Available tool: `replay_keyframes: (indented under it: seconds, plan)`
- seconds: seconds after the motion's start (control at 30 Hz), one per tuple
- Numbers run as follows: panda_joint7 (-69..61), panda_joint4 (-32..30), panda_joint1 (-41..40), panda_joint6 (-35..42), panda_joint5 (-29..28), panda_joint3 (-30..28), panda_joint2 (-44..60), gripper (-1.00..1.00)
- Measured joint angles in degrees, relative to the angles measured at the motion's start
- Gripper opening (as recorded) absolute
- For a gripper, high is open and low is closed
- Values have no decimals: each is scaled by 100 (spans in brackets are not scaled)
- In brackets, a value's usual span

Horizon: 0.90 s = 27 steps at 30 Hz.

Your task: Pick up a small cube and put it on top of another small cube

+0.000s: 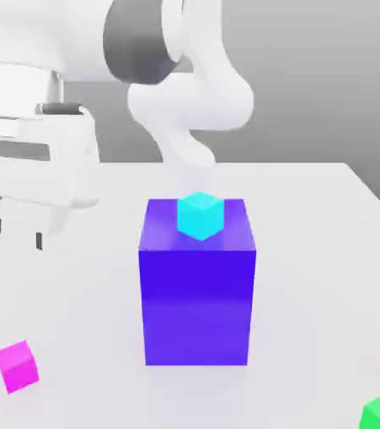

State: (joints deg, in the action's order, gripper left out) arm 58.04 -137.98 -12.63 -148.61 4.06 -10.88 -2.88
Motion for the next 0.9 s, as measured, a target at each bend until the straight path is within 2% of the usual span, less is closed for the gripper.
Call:
replay_keyframes:
  seconds: [0.27,0.43,0.47,0.7,0.83,0.9]
  plan:
    - [263,-228,-548,-642,440,-243,1686,0]
    - [-22,-61,-909,-1369,905,118,2727,0]
    - [-61,-33,-965,-1471,957,185,2858,-100]
    - [-47,-35,-969,-1471,943,187,2853,-100]
    - [220,-193,-761,-931,588,-97,2150,-100]
    - [284,-155,-539,-678,378,-28,1940,-100]
